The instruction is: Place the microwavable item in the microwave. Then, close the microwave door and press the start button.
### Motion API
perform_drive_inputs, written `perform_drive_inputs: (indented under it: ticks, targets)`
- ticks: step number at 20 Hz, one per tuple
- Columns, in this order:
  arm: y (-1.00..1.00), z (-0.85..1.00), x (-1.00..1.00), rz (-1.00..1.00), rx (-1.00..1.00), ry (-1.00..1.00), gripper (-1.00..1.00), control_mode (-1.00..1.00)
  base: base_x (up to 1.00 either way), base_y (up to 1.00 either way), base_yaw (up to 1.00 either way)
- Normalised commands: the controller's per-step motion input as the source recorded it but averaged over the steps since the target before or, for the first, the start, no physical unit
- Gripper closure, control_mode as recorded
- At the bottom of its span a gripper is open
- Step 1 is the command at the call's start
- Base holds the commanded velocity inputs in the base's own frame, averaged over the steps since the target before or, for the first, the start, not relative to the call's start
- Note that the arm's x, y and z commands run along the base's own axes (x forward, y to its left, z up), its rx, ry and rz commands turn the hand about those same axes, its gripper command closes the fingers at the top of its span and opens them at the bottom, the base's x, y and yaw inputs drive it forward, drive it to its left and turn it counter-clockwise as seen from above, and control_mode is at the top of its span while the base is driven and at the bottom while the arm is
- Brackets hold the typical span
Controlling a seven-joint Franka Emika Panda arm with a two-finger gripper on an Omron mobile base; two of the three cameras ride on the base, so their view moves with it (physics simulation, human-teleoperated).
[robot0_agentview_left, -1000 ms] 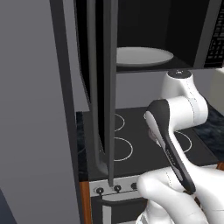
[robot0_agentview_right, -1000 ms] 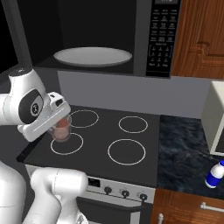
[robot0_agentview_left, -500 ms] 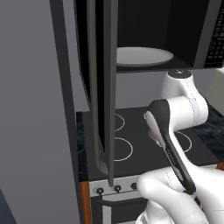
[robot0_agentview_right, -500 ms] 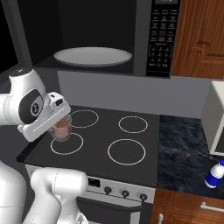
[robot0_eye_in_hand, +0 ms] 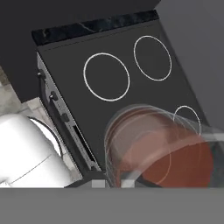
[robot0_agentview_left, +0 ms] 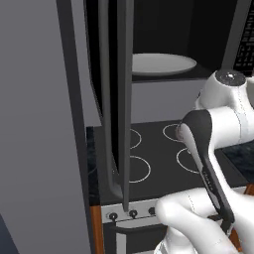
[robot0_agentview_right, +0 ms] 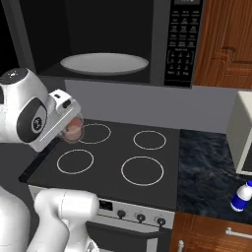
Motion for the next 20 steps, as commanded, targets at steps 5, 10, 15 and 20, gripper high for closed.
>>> perform_drive_inputs:
  ticks: [5, 10, 15, 20]
  targets:
    - [-0.03, 1.00, 0.06, 0.06, -0.03, -0.31, 1.00, -1.00, 0.00, 0.00, 0.00]
    - [0.00, 0.90, 0.21, 0.03, -0.06, -0.21, 1.00, -1.00, 0.00, 0.00, 0.00]
    - [0.00, 0.70, 0.41, 0.01, -0.04, -0.07, 1.00, -1.00, 0.00, 0.00, 0.00]
    - [0.00, 0.25, 0.83, 0.03, -0.02, 0.03, 1.00, -1.00, 0.00, 0.00, 0.00]
